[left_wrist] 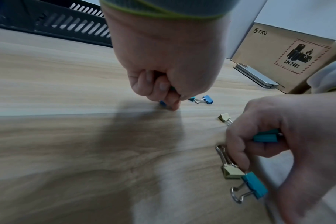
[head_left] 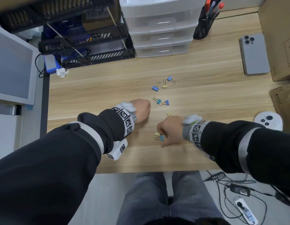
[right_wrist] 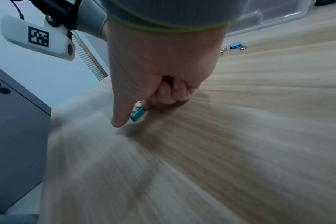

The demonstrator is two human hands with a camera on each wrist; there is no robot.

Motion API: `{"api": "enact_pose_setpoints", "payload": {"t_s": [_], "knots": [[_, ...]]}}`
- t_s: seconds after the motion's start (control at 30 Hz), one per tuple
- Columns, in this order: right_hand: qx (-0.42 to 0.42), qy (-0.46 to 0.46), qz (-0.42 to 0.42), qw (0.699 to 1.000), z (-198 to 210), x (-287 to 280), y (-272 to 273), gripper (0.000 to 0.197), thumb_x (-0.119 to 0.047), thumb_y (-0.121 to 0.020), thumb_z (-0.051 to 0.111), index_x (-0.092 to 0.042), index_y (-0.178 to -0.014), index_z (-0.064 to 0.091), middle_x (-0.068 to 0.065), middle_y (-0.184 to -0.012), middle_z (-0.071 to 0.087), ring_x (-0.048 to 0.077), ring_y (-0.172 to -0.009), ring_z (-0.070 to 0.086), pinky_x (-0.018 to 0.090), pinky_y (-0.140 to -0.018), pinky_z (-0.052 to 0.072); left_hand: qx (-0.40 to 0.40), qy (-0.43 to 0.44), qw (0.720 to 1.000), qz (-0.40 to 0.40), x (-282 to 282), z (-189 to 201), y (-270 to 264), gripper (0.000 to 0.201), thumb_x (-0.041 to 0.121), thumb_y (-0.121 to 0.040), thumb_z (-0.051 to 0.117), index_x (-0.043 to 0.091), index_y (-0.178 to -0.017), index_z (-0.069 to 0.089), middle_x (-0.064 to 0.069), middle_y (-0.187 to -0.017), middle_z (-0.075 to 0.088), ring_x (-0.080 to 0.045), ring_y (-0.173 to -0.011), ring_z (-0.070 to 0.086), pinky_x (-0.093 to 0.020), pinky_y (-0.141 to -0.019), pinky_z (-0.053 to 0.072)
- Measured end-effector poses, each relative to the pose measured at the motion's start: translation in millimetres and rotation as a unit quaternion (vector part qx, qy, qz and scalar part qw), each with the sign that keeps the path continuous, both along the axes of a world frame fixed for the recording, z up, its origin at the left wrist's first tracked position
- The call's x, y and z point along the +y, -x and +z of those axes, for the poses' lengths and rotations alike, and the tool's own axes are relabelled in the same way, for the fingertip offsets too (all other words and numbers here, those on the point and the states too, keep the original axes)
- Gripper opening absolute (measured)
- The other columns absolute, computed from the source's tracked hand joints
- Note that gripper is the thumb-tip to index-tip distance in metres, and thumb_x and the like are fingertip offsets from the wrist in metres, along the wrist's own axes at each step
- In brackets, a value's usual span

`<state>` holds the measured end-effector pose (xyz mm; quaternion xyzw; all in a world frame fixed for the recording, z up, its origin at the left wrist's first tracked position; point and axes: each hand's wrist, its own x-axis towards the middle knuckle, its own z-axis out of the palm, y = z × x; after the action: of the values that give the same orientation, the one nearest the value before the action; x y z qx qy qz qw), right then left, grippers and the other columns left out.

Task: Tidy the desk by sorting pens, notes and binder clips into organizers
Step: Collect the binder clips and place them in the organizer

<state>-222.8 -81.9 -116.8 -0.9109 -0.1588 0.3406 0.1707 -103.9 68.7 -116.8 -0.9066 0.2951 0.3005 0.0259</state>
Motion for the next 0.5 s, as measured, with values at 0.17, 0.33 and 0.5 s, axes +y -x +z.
{"api": "enact_pose_setpoints", "payload": {"t_s": [0.17, 0.33, 0.5], "knots": [[0.025, -0.003, -0.004, 1.000, 1, -3, -3, 0.026, -0.038, -0.072, 0.072, -0.025, -0.072, 0.049, -0.010, -0.069, 0.055, 0.019, -0.070, 0.059, 0.027, -0.056, 0.042, 0.005, 0.014, 1.000, 0.000, 2, 0, -2, 0.024, 0.024, -0.094, 0.041, 0.024, -0.098, 0.065, 0.000, -0.097, 0.070, -0.027, -0.085, 0.065, -0.040, -0.076, 0.055], [0.119, -0.088, -0.116, 0.982, 3, -23, -5, 0.027, -0.041, -0.073, 0.069, -0.023, -0.075, 0.049, -0.009, -0.069, 0.052, 0.019, -0.063, 0.047, 0.030, -0.058, 0.040, -0.003, 0.023, 1.000, 0.005, 0, 1, -4, 0.022, 0.041, -0.091, 0.049, 0.026, -0.095, 0.064, 0.004, -0.092, 0.068, -0.024, -0.082, 0.064, -0.038, -0.074, 0.055], [0.207, -0.223, -0.327, 0.895, 8, -49, -10, 0.010, -0.024, -0.062, 0.057, -0.021, -0.064, 0.047, 0.002, -0.066, 0.051, 0.020, -0.059, 0.042, 0.028, -0.056, 0.035, -0.013, 0.069, 0.998, -0.005, -5, 2, -8, 0.022, 0.039, -0.090, 0.053, 0.027, -0.108, 0.050, 0.003, -0.091, 0.067, -0.024, -0.077, 0.062, -0.036, -0.064, 0.050]]}}
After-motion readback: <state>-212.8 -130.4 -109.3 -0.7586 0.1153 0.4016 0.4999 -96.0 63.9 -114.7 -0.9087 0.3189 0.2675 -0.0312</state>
